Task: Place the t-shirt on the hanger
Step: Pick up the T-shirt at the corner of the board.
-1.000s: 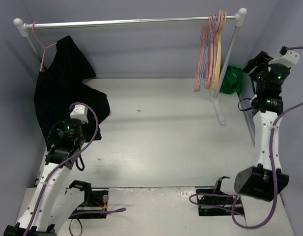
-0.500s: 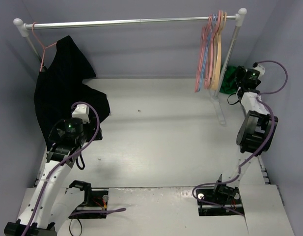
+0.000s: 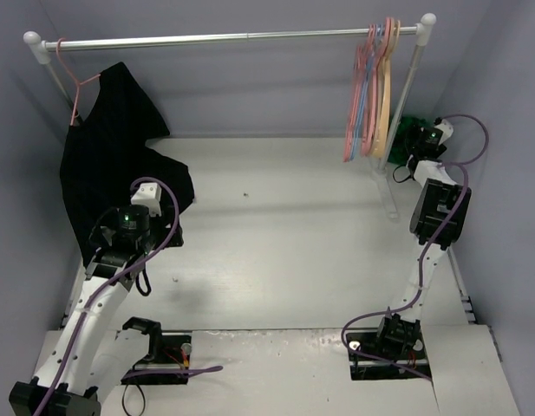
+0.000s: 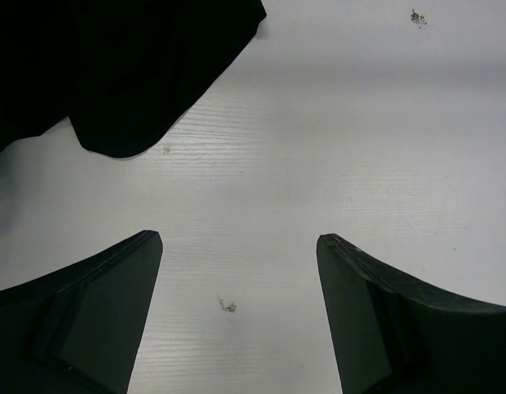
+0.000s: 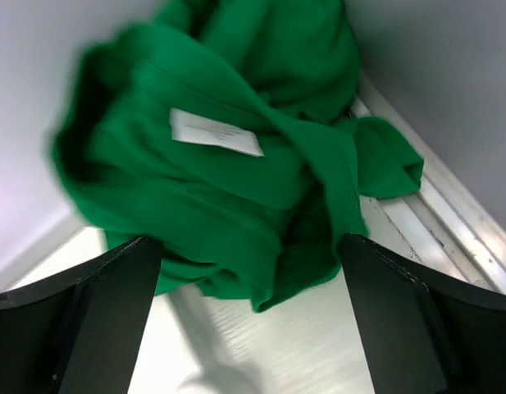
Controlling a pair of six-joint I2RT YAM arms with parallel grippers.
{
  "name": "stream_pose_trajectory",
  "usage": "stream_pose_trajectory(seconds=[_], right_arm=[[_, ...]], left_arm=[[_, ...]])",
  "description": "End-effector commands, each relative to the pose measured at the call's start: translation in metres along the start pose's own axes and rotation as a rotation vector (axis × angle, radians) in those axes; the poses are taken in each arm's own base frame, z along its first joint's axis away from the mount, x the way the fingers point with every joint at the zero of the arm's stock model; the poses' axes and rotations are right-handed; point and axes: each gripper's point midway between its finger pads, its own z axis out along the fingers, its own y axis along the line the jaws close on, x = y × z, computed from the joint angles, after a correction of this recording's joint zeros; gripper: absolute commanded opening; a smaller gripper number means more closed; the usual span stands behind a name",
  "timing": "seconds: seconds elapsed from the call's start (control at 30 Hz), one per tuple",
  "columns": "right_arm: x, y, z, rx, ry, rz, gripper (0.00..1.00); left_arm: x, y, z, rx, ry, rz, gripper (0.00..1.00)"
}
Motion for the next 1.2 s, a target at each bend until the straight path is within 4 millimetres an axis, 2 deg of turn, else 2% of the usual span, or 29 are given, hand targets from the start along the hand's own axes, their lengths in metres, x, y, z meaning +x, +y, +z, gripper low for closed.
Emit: stream_pose_trajectory(seconds=[0.0,0.07,0.13,0.17,0.23,0.27,0.3,0.33,0.4,0.43,0.47,0.5,0.53,0.57,0.6,0.63,0.7,0.73,0.8,0.83,0.87,0.9,1.0,1.03,1.07,1.1,1.17], right_arm=[[-0.047,0.021,0.005,-0.049,-0.162,0.024,0.94],[-0.047,0.022,0.008,-0.063,-0.182,0.014,0.88],[-0.054,0.029,0.007,-0.091,-0.209,-0.021,0.69],[-0.063,0.039,0.003,-0.127,-0.234,-0.037,0.48],[-0.081,0.049,-0.006,-0.151,-0.273,-0.071,0.29],[-0.097,0.058,-0.016,-0.172,-0.301,-0.087,0.21],[-0.105,0.061,-0.022,-0.172,-0.316,-0.106,0.04],[-0.124,0.067,-0.038,-0.175,-0.35,-0.11,0.0],[-0.142,0.071,-0.059,-0.155,-0.397,-0.115,0.0],[-0.165,0.084,-0.085,-0.171,-0.448,-0.135,0.0],[-0.163,0.085,-0.095,-0.164,-0.444,-0.148,0.0],[-0.169,0.087,-0.106,-0.151,-0.464,-0.16,0.0],[-0.19,0.101,-0.136,-0.156,-0.523,-0.194,0.0],[-0.187,0.101,-0.146,-0.146,-0.525,-0.217,0.0],[-0.193,0.104,-0.16,-0.138,-0.55,-0.23,0.0],[-0.208,0.119,-0.19,-0.159,-0.598,-0.241,0.0],[-0.212,0.121,-0.215,-0.131,-0.625,-0.273,0.0],[-0.224,0.136,-0.248,-0.145,-0.672,-0.277,0.0],[-0.228,0.142,-0.275,-0.122,-0.7,-0.314,0.0],[-0.238,0.148,-0.305,-0.112,-0.744,-0.314,0.0],[-0.24,0.15,-0.319,-0.107,-0.759,-0.336,0.0],[-0.248,0.147,-0.343,-0.091,-0.785,-0.328,0.0],[-0.256,0.149,-0.382,-0.095,-0.812,-0.329,0.0],[-0.264,0.145,-0.41,-0.09,-0.841,-0.32,0.0],[-0.267,0.145,-0.424,-0.098,-0.855,-0.319,0.0],[-0.272,0.143,-0.451,-0.11,-0.878,-0.324,0.0],[-0.282,0.144,-0.481,-0.131,-0.91,-0.318,0.0]], left_arm=[[-0.023,-0.008,-0.002,0.031,-0.059,-0.013,0.77],[-0.022,-0.007,-0.002,0.03,-0.057,-0.014,0.77],[-0.021,-0.006,-0.001,0.026,-0.055,-0.017,0.77],[-0.021,-0.006,0.0,0.026,-0.053,-0.016,0.77],[-0.021,-0.01,0.0,0.046,-0.048,-0.019,0.77],[-0.021,-0.01,0.001,0.047,-0.046,-0.02,0.77],[-0.021,-0.009,0.0,0.046,-0.047,-0.021,0.77],[-0.021,-0.009,0.0,0.047,-0.049,-0.021,0.77],[-0.023,-0.009,-0.001,0.05,-0.054,-0.025,0.77],[-0.023,-0.01,-0.002,0.054,-0.057,-0.027,0.77],[-0.023,-0.01,-0.001,0.054,-0.055,-0.027,0.77],[-0.023,-0.011,-0.002,0.059,-0.057,-0.025,0.77],[-0.024,-0.011,-0.002,0.058,-0.056,-0.025,0.77],[-0.023,-0.011,-0.002,0.058,-0.054,-0.025,0.77],[-0.024,-0.011,-0.002,0.058,-0.056,-0.025,0.77],[-0.024,-0.012,-0.002,0.065,-0.056,-0.027,0.77],[-0.025,-0.013,-0.003,0.072,-0.061,-0.027,0.77],[-0.025,-0.014,-0.004,0.073,-0.061,-0.026,0.77],[-0.027,-0.013,-0.005,0.072,-0.07,-0.028,0.77],[-0.026,-0.012,-0.005,0.069,-0.071,-0.027,0.77],[-0.028,-0.013,-0.006,0.07,-0.075,-0.028,0.77],[-0.028,-0.012,-0.007,0.069,-0.077,-0.029,0.77],[-0.028,-0.014,-0.006,0.076,-0.074,-0.033,0.77],[-0.028,-0.014,-0.006,0.078,-0.075,-0.032,0.77],[-0.028,-0.014,-0.006,0.077,-0.075,-0.033,0.77],[-0.029,-0.014,-0.007,0.077,-0.078,-0.032,0.77],[-0.028,-0.013,-0.007,0.071,-0.078,-0.035,0.77]])
